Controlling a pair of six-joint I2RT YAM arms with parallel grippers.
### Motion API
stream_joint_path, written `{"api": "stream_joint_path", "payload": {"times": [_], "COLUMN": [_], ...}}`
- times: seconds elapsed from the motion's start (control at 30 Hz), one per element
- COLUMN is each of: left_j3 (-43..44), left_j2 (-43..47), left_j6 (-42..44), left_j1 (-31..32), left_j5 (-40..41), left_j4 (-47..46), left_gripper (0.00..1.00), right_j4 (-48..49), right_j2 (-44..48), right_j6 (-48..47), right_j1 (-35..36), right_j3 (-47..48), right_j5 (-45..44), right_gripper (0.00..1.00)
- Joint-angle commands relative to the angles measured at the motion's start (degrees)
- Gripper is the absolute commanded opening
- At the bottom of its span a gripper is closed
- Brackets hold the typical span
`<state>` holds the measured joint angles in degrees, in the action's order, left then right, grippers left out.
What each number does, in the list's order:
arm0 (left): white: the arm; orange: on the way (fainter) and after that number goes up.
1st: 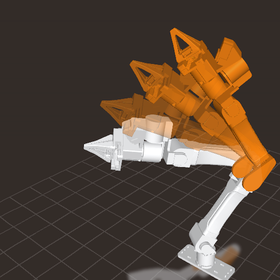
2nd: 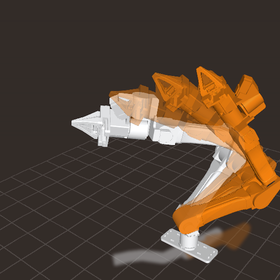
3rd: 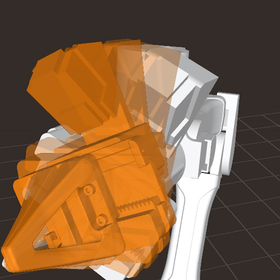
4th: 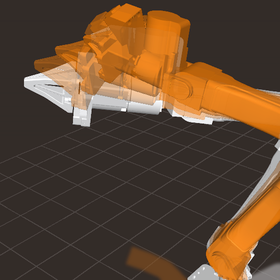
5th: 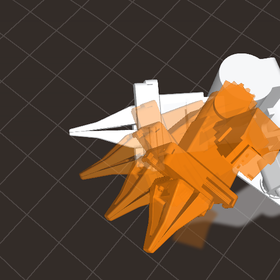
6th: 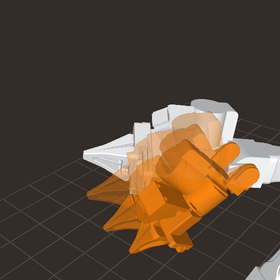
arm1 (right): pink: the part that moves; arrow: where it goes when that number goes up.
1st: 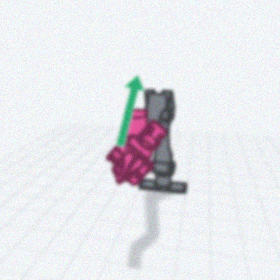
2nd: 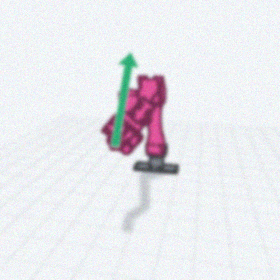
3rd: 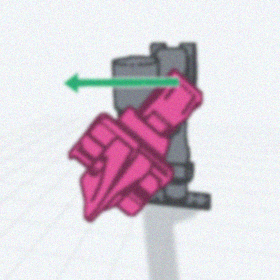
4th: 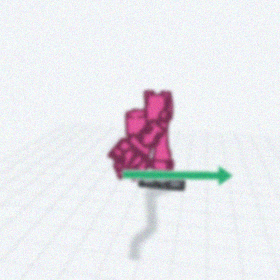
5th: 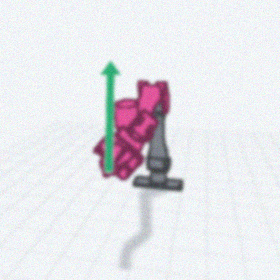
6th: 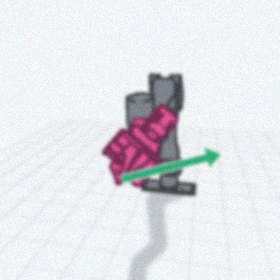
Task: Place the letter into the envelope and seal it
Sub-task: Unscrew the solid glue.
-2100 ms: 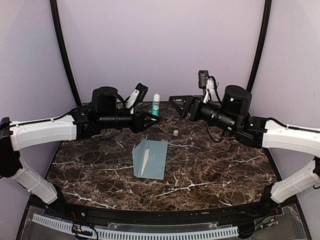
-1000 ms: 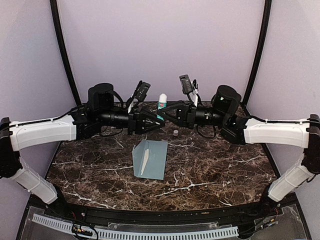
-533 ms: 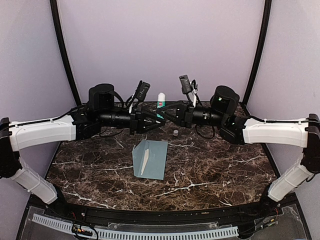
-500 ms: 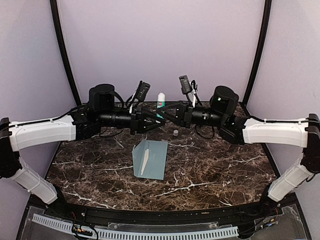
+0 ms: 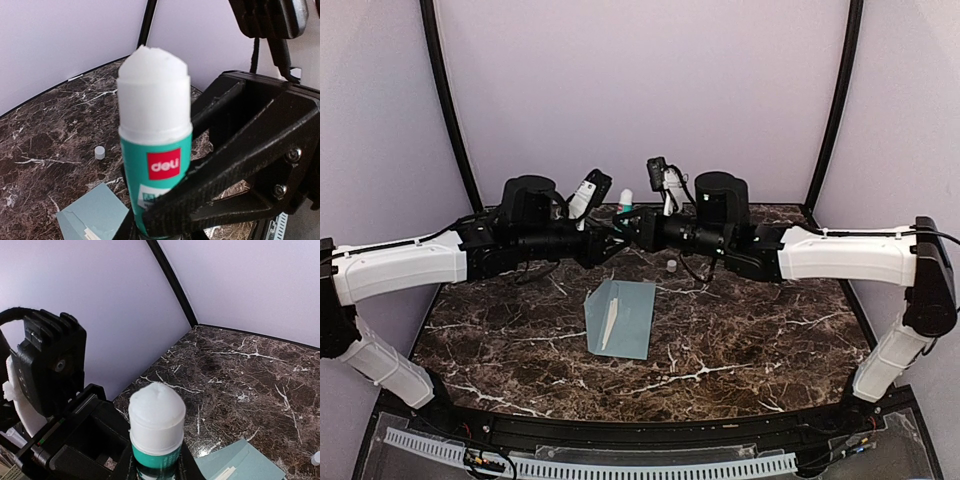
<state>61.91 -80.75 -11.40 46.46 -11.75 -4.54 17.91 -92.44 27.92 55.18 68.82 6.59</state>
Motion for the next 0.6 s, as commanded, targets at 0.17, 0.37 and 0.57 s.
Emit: {"api": "stream_joint_path", "payload": {"times": [0.17, 0.37, 0.57], "left_j3": [0.2, 0.0, -0.6], "left_j2": [-0.1, 0.0, 1.2], "left_j6": [1.3, 1.2, -0.7], "left_j1": [-0.4, -0.4, -0.9], "left_j5": [8.2, 9.6, 6.1], "left_j4": [1.5, 1.4, 0.1], "left_gripper": [0.0, 0.0, 0.0], "right_j4": [-5.8, -6.0, -5.1], "right_j2": [-3.7, -4.3, -0.8], "right_j6": [1.9, 4.6, 1.8], "right_j1": [5.5, 5.8, 5.7], "right_j3": [7.0, 7.6, 5.3], "right_j5": [-11.1, -13.4, -13.7], "right_gripper": [0.0, 0.0, 0.29]}}
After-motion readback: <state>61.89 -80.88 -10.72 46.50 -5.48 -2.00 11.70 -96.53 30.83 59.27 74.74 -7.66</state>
